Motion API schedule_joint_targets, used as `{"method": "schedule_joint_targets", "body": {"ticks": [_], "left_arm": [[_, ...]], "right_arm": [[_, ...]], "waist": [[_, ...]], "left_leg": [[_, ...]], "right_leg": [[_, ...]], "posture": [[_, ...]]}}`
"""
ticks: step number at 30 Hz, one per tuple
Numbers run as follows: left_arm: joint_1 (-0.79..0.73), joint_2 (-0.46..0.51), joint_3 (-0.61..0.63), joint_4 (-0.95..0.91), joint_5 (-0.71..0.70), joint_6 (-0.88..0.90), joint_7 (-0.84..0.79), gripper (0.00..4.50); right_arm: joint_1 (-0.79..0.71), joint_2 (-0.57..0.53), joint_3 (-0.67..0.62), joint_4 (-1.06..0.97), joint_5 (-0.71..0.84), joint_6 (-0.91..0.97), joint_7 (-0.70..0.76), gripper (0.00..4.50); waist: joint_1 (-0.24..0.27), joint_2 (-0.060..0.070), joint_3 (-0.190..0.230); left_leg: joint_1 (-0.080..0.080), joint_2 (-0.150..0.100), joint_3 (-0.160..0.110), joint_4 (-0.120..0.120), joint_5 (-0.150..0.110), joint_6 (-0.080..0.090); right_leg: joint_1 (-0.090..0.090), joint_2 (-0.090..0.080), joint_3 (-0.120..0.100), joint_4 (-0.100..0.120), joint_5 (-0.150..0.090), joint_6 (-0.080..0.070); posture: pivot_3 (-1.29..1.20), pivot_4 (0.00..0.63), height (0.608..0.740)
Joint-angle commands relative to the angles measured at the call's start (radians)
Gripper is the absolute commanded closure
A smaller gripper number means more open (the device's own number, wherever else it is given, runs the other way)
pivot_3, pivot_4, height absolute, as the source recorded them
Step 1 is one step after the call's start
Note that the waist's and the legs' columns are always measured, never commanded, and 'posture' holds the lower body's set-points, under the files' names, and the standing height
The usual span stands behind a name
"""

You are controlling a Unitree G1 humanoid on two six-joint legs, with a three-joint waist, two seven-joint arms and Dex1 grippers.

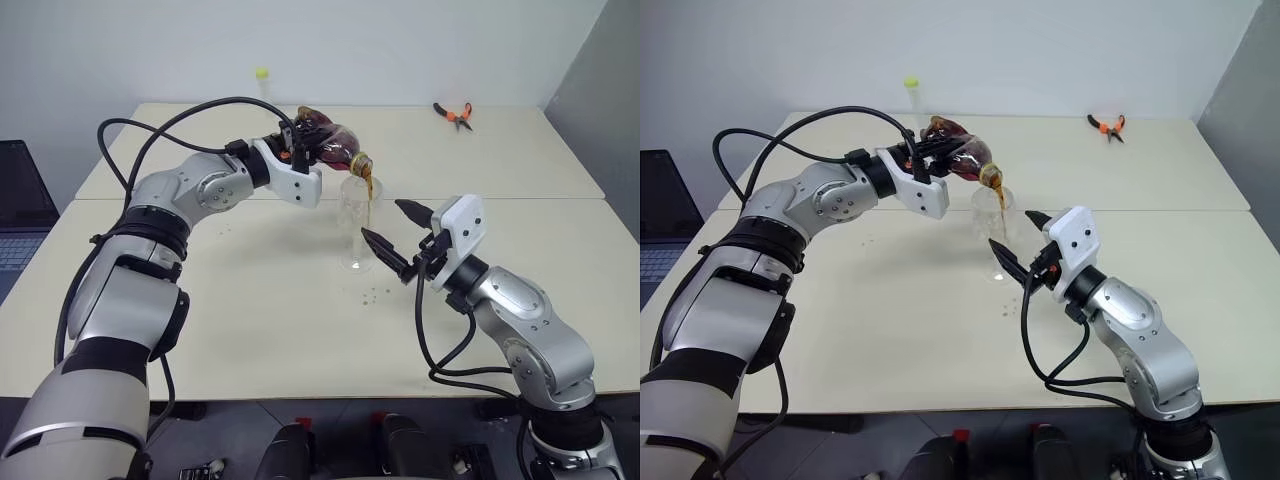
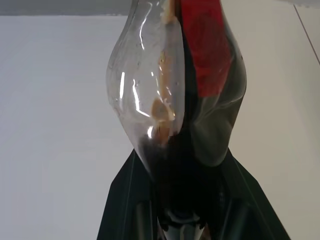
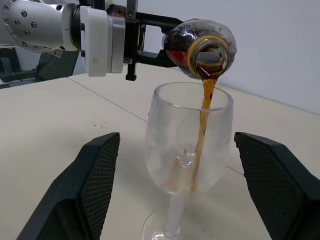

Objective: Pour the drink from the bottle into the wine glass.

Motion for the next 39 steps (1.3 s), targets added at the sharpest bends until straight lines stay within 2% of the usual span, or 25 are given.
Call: {"method": "schedule_joint_targets", "body": {"ticks": [1,15,39], "left_arm": [[-0.051,0.020,0.001,-0.029,0.004,-0.010,0.045,3.71],[-0.065,0.028,-0.028,0.005,0.029,0.002,0.099,3.71],[-0.052,0.043,-0.029,0.000,0.020,0.010,0.097,3.74]], "right_arm": [[-0.015,0.007,-0.001,-0.025,-0.008,-0.017,0.000,0.56],[-0.009,0.018,-0.007,-0.032,-0.014,-0.011,0.004,0.56],[-0.014,0.015,-0.011,-0.036,-0.005,-0.003,0.012,0.56]], "waist": [[0.000,0.000,0.000],[0.000,0.000,0.000],[0.000,0.000,0.000]], "left_leg": [[0.000,0.000,0.001,0.000,0.000,0.000],[0.000,0.000,0.003,0.000,0.000,0.000],[0.000,0.000,0.005,0.000,0.000,0.000]], "right_leg": [[0.000,0.000,0.000,0.000,0.000,0.000],[0.000,0.000,0.000,0.001,0.000,0.000],[0.000,0.000,0.000,0.001,0.000,0.000]], "posture": [[0.00,0.150,0.740],[0.00,0.150,0.740],[0.00,0.150,0.740]]}}
